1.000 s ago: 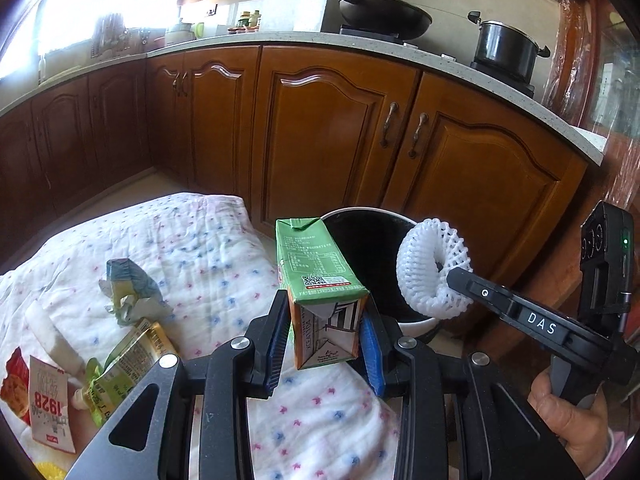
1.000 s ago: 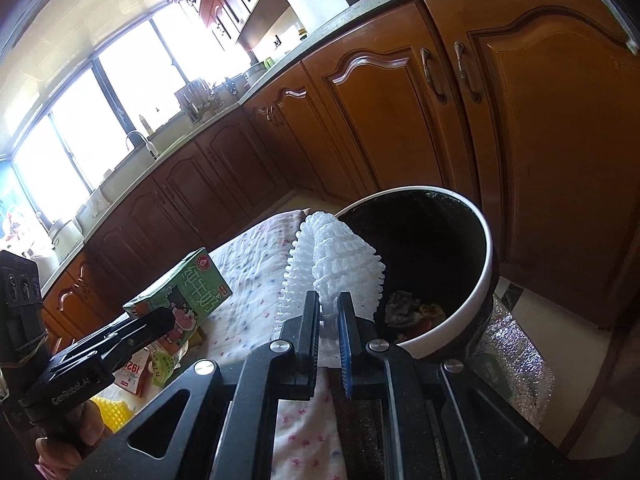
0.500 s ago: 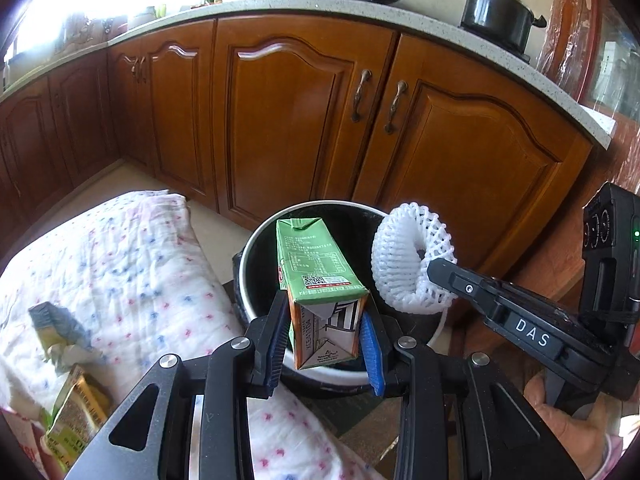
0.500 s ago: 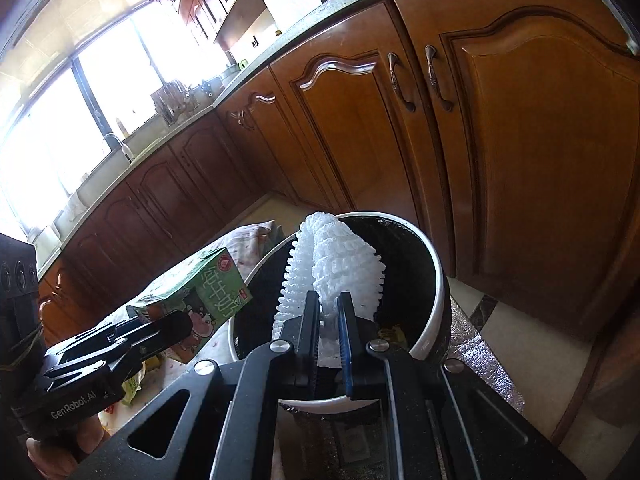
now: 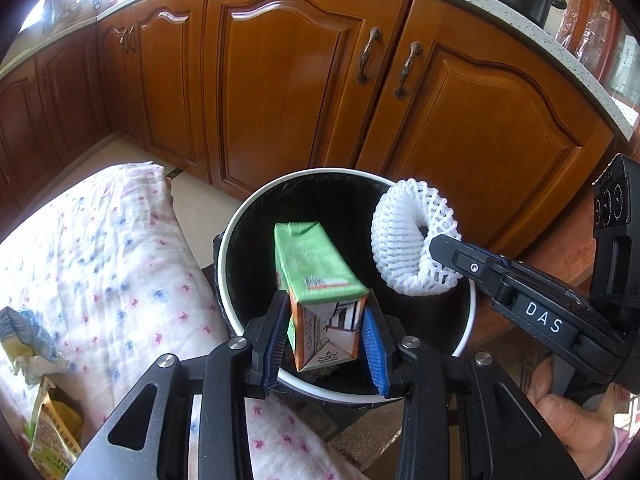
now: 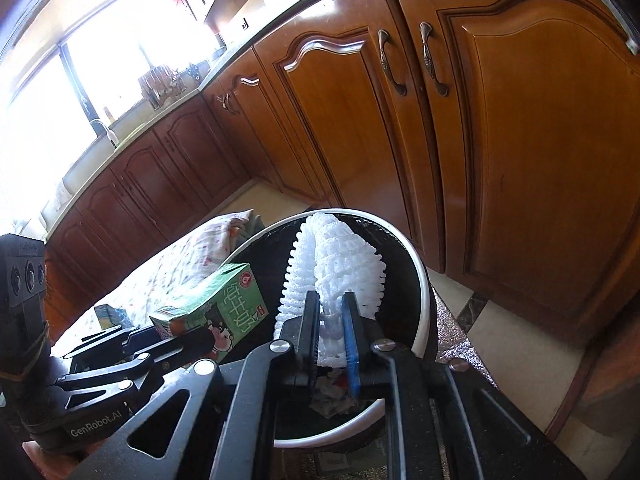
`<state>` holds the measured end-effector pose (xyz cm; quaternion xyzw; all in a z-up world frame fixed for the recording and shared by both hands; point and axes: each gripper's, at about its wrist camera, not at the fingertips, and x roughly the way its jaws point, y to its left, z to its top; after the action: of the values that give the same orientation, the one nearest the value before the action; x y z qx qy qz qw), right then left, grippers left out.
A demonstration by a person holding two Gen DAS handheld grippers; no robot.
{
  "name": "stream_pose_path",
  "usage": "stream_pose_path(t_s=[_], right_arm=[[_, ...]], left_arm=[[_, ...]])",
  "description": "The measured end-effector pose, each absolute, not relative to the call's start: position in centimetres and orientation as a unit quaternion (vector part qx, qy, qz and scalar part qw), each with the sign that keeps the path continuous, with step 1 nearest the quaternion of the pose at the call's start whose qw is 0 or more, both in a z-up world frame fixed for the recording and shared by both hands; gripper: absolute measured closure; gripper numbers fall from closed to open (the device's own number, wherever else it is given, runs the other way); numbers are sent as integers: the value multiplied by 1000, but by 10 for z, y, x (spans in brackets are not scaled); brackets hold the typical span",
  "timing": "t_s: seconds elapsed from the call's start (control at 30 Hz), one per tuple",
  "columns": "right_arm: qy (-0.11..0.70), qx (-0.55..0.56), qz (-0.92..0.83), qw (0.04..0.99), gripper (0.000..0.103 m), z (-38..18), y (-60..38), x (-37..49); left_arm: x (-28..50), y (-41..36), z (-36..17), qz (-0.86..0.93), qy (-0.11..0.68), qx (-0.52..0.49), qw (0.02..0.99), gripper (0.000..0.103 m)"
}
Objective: Collect trash
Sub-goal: 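Open both grippers to drop the carton and foam net into the bin, then grasp the red-and-white milk carton with the left gripper while the right grasps the yellow-green pouch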
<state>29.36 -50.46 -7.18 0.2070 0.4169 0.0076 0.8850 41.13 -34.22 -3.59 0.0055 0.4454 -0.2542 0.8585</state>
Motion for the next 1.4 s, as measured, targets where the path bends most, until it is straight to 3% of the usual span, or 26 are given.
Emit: stream_pose_path(t_s=[0.13,0.33,0.47,0.57,0.7,1.4], right_arm=[[405,223,2,887,50,-71,-512,290],[384,247,5,890,46,-63,-517,278],[371,255,13,893,29,-57,-510,265],[364,261,21,894,23,-53,-499,257],[360,269,36,893,19,-52,-481,243],[402,277,112,866,18,-69,-385,204]], left_arm=[[406,-339,-29,-252,434,-1,865,54],[386,-321,-21,-243,417,-23,876,52],[367,-300,-24,-226,408,-35,884,48],[353,-282,-29,-211,406,-44,888,47],[333,-252,-29,-194,410,-62,889,46],[229,-132,-13,-103,405,-113,901,46]])
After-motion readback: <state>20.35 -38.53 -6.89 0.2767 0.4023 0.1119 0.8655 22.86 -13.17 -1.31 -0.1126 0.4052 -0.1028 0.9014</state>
